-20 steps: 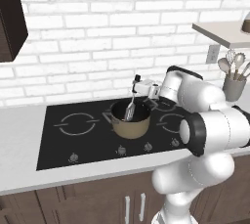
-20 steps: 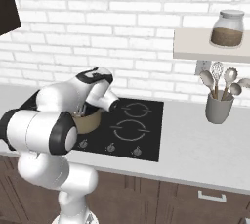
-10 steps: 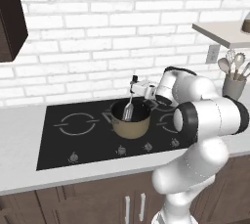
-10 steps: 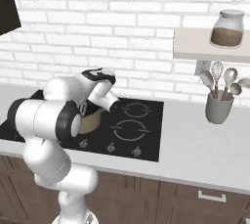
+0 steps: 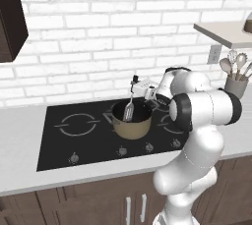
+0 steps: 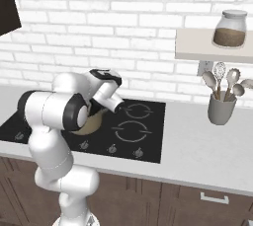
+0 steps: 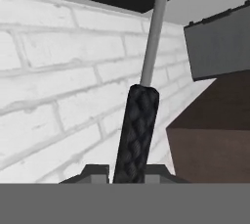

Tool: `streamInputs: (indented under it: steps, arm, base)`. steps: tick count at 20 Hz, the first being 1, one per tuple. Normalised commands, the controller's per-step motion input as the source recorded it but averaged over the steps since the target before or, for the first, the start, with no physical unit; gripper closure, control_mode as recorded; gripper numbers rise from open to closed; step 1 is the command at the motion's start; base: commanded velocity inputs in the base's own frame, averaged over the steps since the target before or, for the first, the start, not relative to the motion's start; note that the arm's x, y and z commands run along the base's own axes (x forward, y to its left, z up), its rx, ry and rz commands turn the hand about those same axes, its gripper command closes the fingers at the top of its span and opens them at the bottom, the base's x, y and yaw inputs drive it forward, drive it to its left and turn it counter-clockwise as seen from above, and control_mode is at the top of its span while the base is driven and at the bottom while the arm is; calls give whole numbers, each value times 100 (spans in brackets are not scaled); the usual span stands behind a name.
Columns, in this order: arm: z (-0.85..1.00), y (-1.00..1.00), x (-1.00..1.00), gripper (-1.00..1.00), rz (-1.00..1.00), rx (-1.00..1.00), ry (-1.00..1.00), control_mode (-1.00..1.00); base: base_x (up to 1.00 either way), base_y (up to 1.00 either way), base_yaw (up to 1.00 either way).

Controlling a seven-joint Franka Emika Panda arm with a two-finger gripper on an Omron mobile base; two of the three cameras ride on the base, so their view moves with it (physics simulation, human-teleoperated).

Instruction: Put the garlic and carrot in the pot. Retrieve the spatula and lightly stir the vegetables in the pot.

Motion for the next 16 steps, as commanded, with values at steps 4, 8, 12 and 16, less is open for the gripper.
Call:
streamInputs:
  steps: [4,8,12,16]
  arm:
    - [-32,12,10,100,0,0,-19,-100]
    - [-34,24,6,100,0,-2,-14,-100]
    - [-26,10,0,100,0,-2,-4,-100]
    - [-10,0,0,100,0,0,4,-100]
  base:
    - [0,0,0]
    - [0,0,0]
    - [0,0,0]
    - [0,0,0]
